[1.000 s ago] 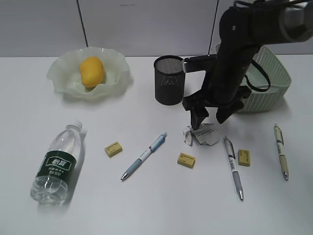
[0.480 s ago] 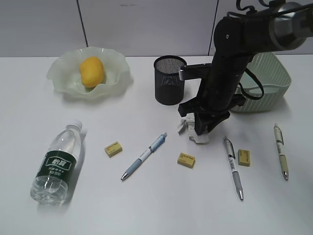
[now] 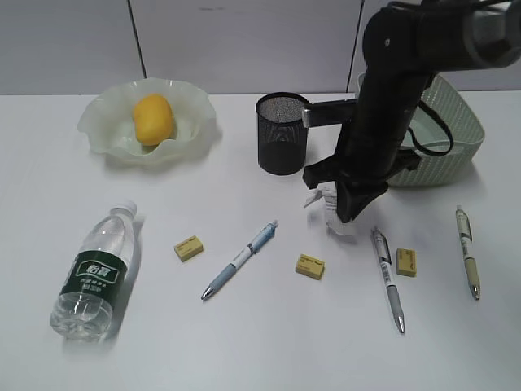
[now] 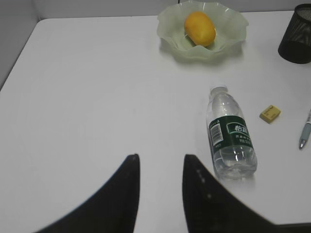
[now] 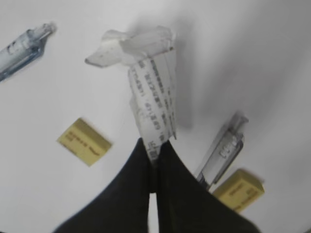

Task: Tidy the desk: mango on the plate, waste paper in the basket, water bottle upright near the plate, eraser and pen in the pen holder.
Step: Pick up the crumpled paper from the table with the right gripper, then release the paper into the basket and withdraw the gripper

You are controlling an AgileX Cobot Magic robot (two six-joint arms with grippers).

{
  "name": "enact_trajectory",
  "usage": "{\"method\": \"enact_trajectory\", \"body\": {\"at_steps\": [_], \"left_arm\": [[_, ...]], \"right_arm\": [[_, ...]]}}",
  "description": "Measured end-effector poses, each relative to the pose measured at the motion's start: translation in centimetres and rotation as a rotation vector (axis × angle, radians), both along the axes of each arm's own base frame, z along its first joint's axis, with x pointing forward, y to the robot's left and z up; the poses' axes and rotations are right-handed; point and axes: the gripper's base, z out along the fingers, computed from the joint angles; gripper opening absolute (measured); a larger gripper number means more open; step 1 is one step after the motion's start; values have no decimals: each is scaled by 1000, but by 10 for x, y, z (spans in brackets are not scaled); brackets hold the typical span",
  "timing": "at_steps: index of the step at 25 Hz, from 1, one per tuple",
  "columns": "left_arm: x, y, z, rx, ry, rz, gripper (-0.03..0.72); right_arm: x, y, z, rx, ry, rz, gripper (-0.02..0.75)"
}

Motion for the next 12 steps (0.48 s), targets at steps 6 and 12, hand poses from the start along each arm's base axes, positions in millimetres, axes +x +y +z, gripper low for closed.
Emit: {"method": "enact_trajectory", "body": {"at_steps": [6, 12], "left_arm": [[0, 0, 0, 2, 0, 1, 235], [0, 0, 0, 2, 0, 2, 235]], "right_arm": [[-13, -6, 56, 30, -46, 9, 14], [-2, -32, 106, 81, -199, -85, 14]]}}
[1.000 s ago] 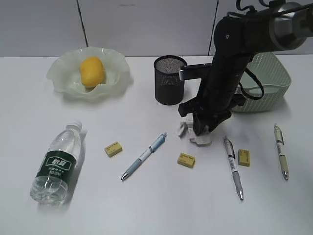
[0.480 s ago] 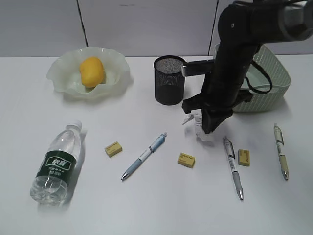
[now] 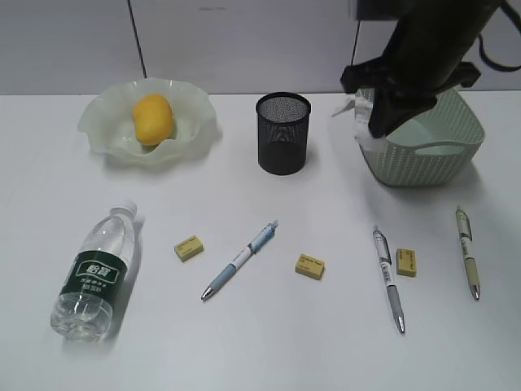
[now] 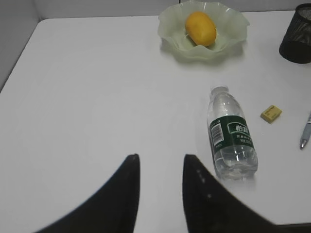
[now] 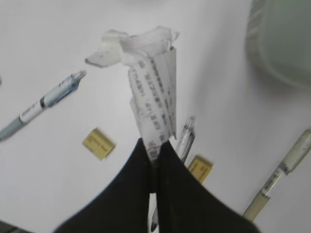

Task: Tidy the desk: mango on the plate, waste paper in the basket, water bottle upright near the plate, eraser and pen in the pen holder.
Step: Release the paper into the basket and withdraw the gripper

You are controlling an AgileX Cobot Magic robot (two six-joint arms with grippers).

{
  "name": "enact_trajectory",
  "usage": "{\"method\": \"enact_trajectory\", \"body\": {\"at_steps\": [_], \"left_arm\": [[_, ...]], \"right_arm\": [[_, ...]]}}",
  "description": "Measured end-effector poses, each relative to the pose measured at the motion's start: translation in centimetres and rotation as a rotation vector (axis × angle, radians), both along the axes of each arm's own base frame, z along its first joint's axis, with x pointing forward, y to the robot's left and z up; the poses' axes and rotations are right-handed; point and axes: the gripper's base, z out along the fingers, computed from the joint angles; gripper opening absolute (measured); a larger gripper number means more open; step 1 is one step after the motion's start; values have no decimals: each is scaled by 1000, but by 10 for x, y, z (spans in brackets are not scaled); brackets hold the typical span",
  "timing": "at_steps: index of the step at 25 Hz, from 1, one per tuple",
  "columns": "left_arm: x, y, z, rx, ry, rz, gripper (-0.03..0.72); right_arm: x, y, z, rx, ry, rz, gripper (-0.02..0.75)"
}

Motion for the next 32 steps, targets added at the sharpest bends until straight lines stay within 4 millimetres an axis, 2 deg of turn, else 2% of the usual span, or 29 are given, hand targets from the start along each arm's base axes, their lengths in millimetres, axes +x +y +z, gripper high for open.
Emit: {"method": "enact_trajectory", "body": {"at_steps": [5, 9, 13, 17, 18, 20, 25, 28, 32], "left_arm": [[0, 0, 0, 0, 0, 0, 235], [0, 0, 0, 0, 0, 0, 235], [0, 0, 0, 0, 0, 0, 235], [0, 0, 0, 0, 0, 0, 235], [0, 0, 0, 0, 0, 0, 235], [0, 0, 0, 0, 0, 0, 235], [0, 0, 0, 1, 0, 1, 235], [0, 0, 0, 1, 0, 1, 235], [0, 0, 0, 1, 0, 1, 235]], "right_arm": [[30, -37, 32, 25, -142, -120, 14], [46, -73, 45, 7, -242, -217, 14], [56, -100, 40, -9, -256, -286, 14], [65, -113, 21, -45, -227, -308, 38], [67, -113, 18, -48, -225, -308, 62], [71, -113, 12, -48, -229, -308, 166], [73, -113, 9, -46, -237, -310, 533], [73, -113, 9, -46, -232, -310, 589], [66, -113, 12, -58, -183, -307, 562]]}}
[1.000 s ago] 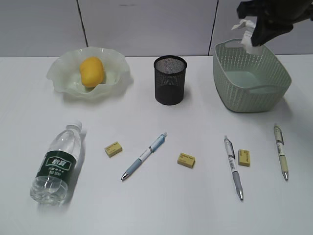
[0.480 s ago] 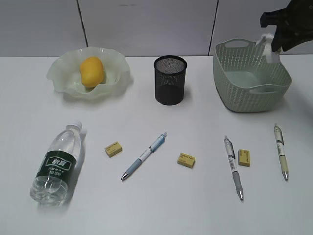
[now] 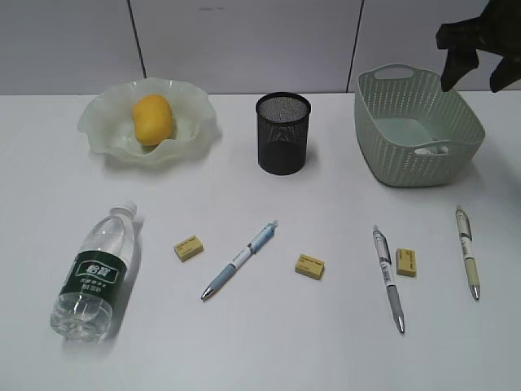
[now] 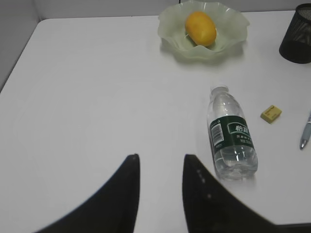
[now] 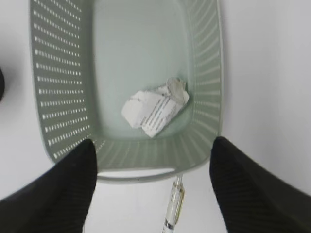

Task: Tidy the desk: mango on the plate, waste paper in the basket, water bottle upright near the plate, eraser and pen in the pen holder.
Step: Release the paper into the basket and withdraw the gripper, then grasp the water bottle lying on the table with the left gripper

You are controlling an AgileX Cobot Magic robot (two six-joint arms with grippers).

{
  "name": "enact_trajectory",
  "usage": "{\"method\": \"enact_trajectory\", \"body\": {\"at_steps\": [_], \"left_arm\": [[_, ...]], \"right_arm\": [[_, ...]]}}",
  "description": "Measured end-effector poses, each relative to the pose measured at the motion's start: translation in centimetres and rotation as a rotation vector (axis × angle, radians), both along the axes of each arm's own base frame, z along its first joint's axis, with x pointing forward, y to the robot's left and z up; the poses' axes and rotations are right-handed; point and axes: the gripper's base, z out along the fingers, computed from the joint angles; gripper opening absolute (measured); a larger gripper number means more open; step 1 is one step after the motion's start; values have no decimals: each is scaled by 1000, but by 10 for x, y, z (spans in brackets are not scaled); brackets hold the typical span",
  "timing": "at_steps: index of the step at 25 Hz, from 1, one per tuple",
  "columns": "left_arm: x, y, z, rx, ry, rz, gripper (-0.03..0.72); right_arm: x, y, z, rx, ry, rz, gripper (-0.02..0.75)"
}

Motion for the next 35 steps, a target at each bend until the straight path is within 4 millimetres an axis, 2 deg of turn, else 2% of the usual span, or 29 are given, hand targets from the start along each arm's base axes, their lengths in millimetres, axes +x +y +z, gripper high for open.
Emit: {"method": "enact_trajectory", "body": {"at_steps": [7, 11, 14, 21, 23, 29, 35], "left_arm": [[0, 0, 0, -2, 0, -1, 235], [0, 0, 0, -2, 0, -1, 235], [0, 0, 0, -2, 0, -1, 235], [0, 0, 0, -4, 0, -3, 235], [0, 0, 0, -4, 0, -3, 235], [0, 0, 0, -4, 0, -3, 235], [0, 0, 0, -4, 0, -3, 235]], "right_arm": [[-31, -3, 30, -30, 112, 50, 517], [-63, -5, 48, -37, 131, 66, 511], [-99, -9, 57, -38, 133, 67, 511], [-209, -18, 67, -36, 98, 68, 511], [-241, -21, 70, -32, 53, 67, 511], [-320, -25, 86, 12, -161, 70, 511], [-381, -30, 89, 28, -376, 71, 511]]}}
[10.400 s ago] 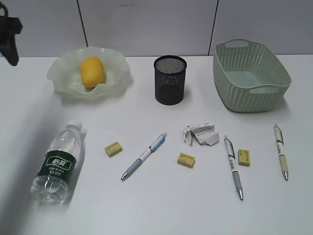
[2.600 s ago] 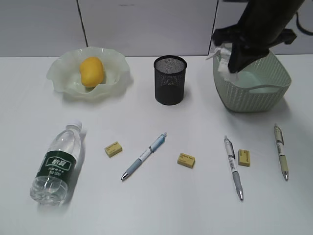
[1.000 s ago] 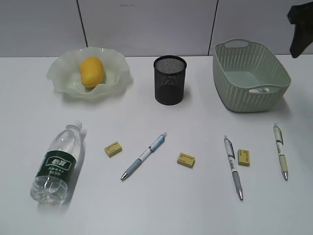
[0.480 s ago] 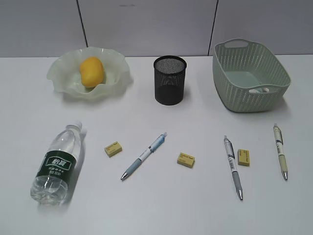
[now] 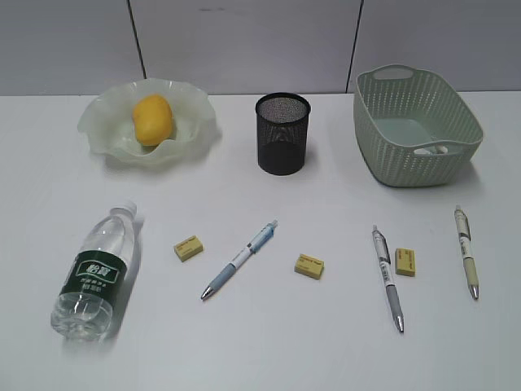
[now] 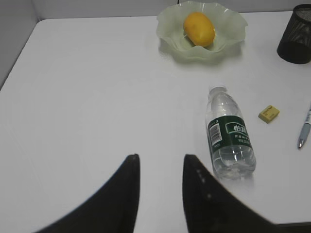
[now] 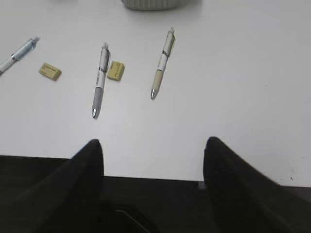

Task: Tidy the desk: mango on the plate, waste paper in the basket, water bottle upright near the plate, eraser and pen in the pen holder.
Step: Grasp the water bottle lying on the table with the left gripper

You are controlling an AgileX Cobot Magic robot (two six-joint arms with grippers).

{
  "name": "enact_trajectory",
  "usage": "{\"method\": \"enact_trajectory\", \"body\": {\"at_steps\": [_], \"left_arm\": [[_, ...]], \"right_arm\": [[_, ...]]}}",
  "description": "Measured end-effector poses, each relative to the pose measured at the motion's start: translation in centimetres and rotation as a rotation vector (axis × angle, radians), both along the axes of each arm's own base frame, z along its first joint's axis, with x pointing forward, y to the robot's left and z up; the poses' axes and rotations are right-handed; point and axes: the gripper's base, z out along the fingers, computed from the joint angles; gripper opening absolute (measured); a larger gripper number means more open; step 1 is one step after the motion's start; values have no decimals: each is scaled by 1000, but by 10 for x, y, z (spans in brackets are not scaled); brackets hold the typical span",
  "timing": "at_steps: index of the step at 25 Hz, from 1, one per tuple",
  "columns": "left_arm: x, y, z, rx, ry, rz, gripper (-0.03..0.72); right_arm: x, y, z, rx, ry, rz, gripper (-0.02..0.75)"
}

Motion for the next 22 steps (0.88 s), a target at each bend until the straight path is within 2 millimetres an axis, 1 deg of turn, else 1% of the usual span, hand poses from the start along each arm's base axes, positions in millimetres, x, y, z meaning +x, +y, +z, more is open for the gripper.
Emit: {"method": "enact_trajectory", "body": {"at_steps": [2, 6, 10, 13, 15, 18, 22], "left_arm": [[0, 1, 0, 5, 0, 4, 235], [0, 1, 0, 5, 0, 4, 235], [0, 1, 0, 5, 0, 4, 235], [0, 0, 0, 5, 0, 4, 235], [0, 0, 0, 5, 0, 4, 235], [0, 0, 0, 4, 0, 3, 235], [0, 0, 0, 5, -1, 3, 235]], "right_arm": [[-18, -1, -4, 6, -60, 0, 511], [-43, -4, -19, 8, -146, 5, 511], [-57, -5, -38, 7, -226, 11, 511], [-66, -6, -49, -35, -311, 45, 510], [-65, -6, -55, -58, -340, 61, 510], [-57, -4, -68, -65, -328, 76, 510], [-55, -3, -71, -62, -324, 86, 510]]}}
